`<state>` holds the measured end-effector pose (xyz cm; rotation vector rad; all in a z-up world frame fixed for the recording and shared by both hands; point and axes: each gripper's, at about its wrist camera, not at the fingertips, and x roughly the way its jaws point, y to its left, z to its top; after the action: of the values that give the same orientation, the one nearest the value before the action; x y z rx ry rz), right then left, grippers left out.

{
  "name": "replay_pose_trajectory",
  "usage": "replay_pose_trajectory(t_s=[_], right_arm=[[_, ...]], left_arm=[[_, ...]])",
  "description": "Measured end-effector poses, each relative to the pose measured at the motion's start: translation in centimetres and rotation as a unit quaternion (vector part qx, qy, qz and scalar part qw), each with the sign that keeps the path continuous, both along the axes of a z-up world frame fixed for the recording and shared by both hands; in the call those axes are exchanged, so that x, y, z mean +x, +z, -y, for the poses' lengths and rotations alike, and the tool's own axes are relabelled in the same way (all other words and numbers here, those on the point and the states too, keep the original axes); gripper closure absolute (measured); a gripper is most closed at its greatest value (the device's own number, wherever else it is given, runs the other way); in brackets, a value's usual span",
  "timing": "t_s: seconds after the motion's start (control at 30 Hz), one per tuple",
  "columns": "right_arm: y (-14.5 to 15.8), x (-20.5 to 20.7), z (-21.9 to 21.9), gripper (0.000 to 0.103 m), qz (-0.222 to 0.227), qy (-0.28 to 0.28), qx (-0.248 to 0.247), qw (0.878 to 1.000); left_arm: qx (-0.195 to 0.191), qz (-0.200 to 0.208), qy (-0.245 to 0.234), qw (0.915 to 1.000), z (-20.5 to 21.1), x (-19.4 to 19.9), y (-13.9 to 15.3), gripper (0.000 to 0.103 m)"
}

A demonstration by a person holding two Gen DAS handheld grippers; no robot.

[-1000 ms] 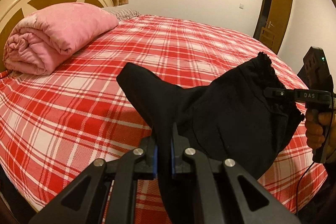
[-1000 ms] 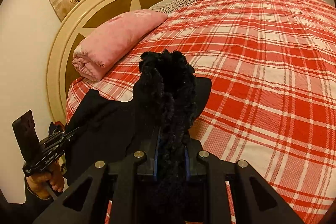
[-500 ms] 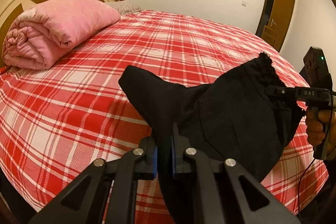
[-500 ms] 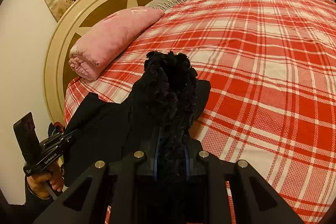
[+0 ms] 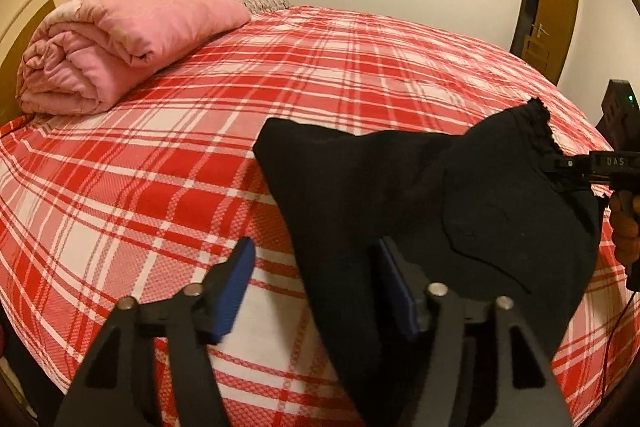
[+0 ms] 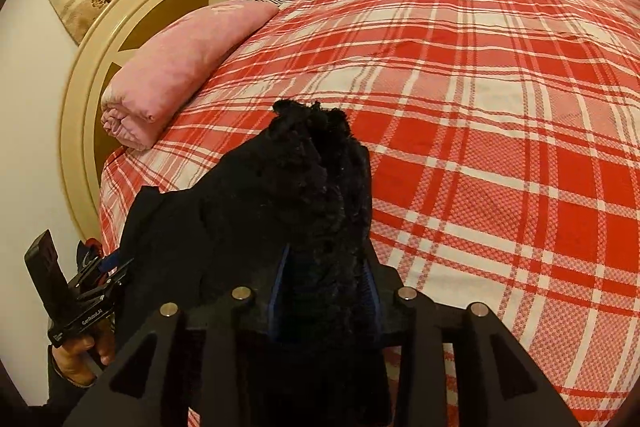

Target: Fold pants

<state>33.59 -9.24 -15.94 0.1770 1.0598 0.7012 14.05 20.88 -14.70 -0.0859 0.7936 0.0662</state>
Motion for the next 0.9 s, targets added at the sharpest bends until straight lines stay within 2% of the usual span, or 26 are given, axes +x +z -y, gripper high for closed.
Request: replay_pose_trajectory(t_s=[0.1, 0.2, 0.27, 0.33, 0.43, 0.53, 0.6, 0.67, 0.77, 0.9], right_arm=[[-0.3, 0.0, -0.4, 0.062, 0.009, -0.003, -0.017, 1.0], [-1.0, 0.2, -0.1, 0.048, 0.006, -0.015, -0.025, 1.0], [-1.1, 0.3, 0.6, 0.044, 0.001, -0.023, -0.014, 1.0], [-0.9, 0.2, 1.5, 0.04, -0.004, -0.028, 0.008, 1.0], [0.1, -0.3, 2.7, 0.036, -0.004, -0.042, 0.022, 0.999], [1.5, -1.0, 4.7, 0.036, 0.018, -0.098, 0.007, 0.995], [2.2, -1.7, 6.4, 0.036, 0.009, -0.128, 0.014, 0.992], [2.9, -2.7, 7.5, 0.036, 0.01, -0.146, 0.006, 0.989], [4.8, -5.7, 8.2, 0.035, 0.038, -0.15, -0.016, 0.988], [7.7, -10.3, 7.6, 0.035, 0.086, -0.148, -0.049, 0.984]], left_arm=[[0.003, 0.005, 0.009, 0.9999, -0.3, 0.0, -0.3, 0.023], [-0.002, 0.008, 0.019, 0.9998, -0.7, 0.1, -0.6, 0.013], [-0.007, 0.007, 0.026, 0.9996, -1.1, 0.0, -0.7, 0.005], [-0.01, 0.001, 0.035, 0.9994, -1.4, -0.2, -0.7, 0.002], [0.0, 0.001, 0.045, 0.999, -1.7, -1.5, 0.1, 0.002], [0.012, -0.002, 0.055, 0.9984, -2.1, -2.8, 0.7, 0.001], [0.012, 0.0, 0.062, 0.998, -2.2, -3.6, 1.2, 0.001], [0.015, 0.015, 0.065, 0.9977, -2.0, -4.9, 2.3, 0.001], [0.012, 0.037, 0.061, 0.9974, -0.8, -6.2, 4.2, 0.001], [0.021, 0.084, 0.033, 0.9957, 2.3, -8.7, 7.8, 0.001]])
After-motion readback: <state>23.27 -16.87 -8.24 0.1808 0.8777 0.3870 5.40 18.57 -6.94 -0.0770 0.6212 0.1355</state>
